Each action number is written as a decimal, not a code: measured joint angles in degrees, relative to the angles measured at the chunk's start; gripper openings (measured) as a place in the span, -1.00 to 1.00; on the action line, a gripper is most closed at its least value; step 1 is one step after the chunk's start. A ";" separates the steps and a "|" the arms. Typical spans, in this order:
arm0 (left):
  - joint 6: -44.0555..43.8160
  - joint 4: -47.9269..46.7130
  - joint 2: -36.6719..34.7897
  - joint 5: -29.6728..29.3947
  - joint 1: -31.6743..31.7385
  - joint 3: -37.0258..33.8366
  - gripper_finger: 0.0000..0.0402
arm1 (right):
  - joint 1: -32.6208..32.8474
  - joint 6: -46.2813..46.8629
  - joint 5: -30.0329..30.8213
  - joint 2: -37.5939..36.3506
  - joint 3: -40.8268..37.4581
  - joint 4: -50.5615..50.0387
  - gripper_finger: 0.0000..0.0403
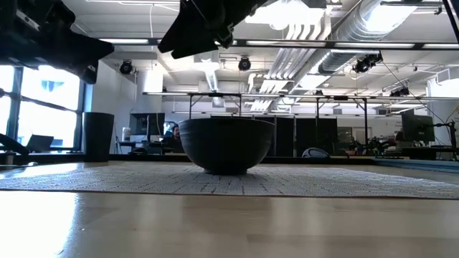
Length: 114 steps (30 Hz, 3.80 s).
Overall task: Pick & Place Utensil
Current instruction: Put the black cup on the upper right of the black bowl on the gray mat
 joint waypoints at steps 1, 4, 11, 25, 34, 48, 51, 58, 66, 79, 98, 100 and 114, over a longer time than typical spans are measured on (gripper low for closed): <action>0.40 0.17 0.00 -2.27 -0.02 0.00 -1.00 | 0.25 0.23 0.12 0.00 0.00 0.00 0.38; -0.36 0.24 -0.02 -11.52 0.00 0.02 -1.00 | 0.88 0.47 1.23 0.00 0.00 0.54 0.38; -0.83 -0.69 0.00 -18.60 0.00 0.02 -1.00 | 0.44 0.32 2.49 0.01 0.00 3.50 0.38; -2.51 -2.64 1.22 -25.75 0.00 1.99 -0.02 | 1.04 -1.99 2.61 0.02 -0.02 3.47 0.38; -7.26 -3.78 14.10 -47.97 0.00 10.43 0.35 | 1.67 -2.00 5.60 0.02 -0.02 2.20 0.38; -24.24 -29.31 33.49 -63.08 0.07 28.75 0.73 | 2.49 -2.02 7.69 0.04 -0.04 0.76 0.38; -31.69 -33.83 35.45 -63.06 0.07 30.29 0.86 | 2.55 -1.92 7.57 0.04 -0.04 0.51 0.38; -53.20 -47.90 39.40 -60.97 2.06 30.32 0.93 | 2.53 -0.75 7.54 0.04 -0.04 -0.46 0.38; -66.81 -57.81 47.18 -52.96 11.42 29.80 0.93 | 2.52 -0.69 7.54 0.04 -0.04 -0.37 0.38; -66.63 -49.79 56.83 -49.26 18.69 25.99 0.93 | 2.52 -0.42 7.53 0.04 -0.04 -0.31 0.38; -52.15 -19.68 56.89 -47.01 36.51 15.41 0.93 | 2.39 -0.26 7.51 0.04 -0.04 -0.33 0.38; -50.78 -16.37 57.61 -47.05 36.92 14.24 0.93 | 2.39 -0.26 7.51 0.04 -0.04 -0.33 0.38; -47.23 2.28 71.42 -53.62 38.08 13.27 0.93 | 2.39 -0.26 7.35 0.04 -0.04 -0.34 0.38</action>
